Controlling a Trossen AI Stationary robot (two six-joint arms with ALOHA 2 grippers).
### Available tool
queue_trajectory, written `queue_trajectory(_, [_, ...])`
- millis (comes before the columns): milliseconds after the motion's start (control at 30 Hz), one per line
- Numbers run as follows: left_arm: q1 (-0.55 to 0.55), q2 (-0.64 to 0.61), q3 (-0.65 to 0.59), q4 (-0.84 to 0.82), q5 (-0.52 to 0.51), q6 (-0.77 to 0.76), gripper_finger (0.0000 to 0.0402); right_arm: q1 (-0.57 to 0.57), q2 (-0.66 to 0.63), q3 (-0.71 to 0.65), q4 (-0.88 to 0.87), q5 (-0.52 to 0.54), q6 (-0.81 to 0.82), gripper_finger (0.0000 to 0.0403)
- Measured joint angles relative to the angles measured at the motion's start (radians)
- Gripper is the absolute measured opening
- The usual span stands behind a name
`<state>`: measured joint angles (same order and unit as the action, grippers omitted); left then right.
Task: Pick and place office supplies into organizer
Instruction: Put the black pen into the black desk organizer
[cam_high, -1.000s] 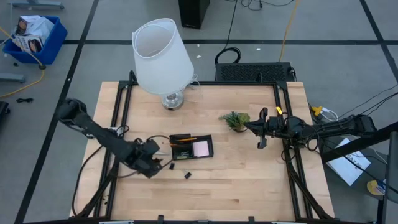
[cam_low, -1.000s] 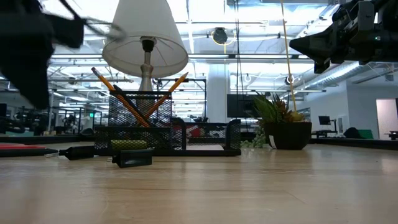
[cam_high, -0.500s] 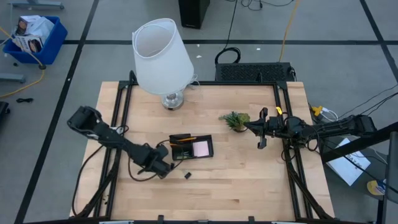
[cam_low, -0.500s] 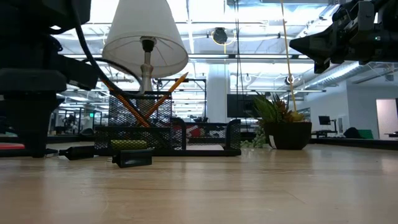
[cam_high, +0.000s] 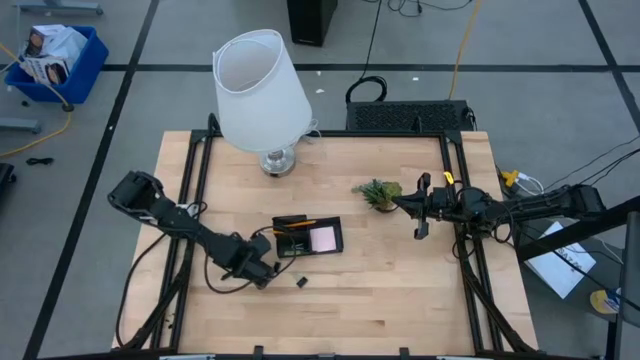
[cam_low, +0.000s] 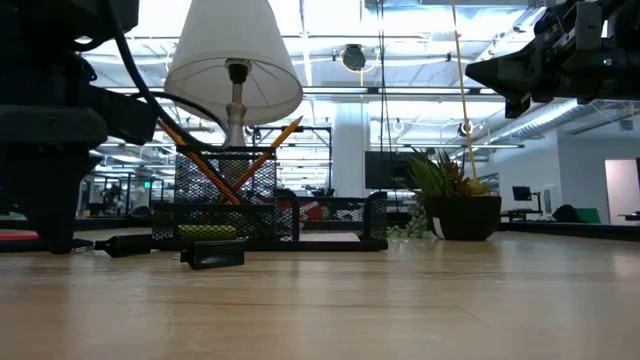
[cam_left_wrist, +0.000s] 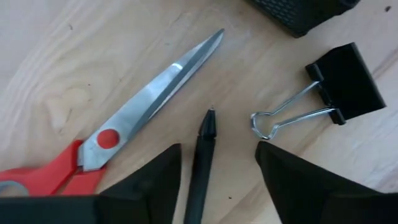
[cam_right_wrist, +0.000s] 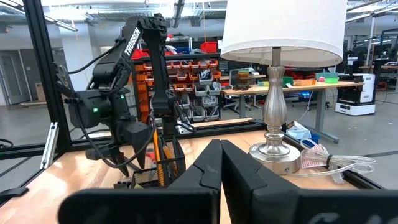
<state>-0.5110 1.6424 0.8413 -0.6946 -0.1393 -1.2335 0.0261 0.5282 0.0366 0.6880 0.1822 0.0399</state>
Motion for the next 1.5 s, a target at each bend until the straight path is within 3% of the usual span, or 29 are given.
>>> queue_trajectory(300, [-0.005,0.0,0.0,0.016,0.007,-0.006,0.0133,0.0,0.0,0.0,0.0,0.0,0.0,0.0])
queue_trajectory(800, [-0.008,-0.003,0.001,0.013,0.012,-0.104,0.004,0.0,0.0,0.0,0.0,0.0,0.0,0.0])
queue_trajectory(1133, [-0.068,-0.036,-0.003,0.009,-0.039,-0.219,0.0052,0.0,0.0,0.0,0.0,0.0,0.0,0.0])
queue_trajectory(1233, [-0.094,-0.081,-0.003,0.009,-0.103,-0.258,0.0047,0.0,0.0,0.0,0.0,0.0,0.0,0.0])
queue_trajectory(1500, [-0.176,-0.194,-0.002,0.007,-0.395,-0.288,0.0044,0.0,0.0,0.0,0.0,0.0,0.0,0.0])
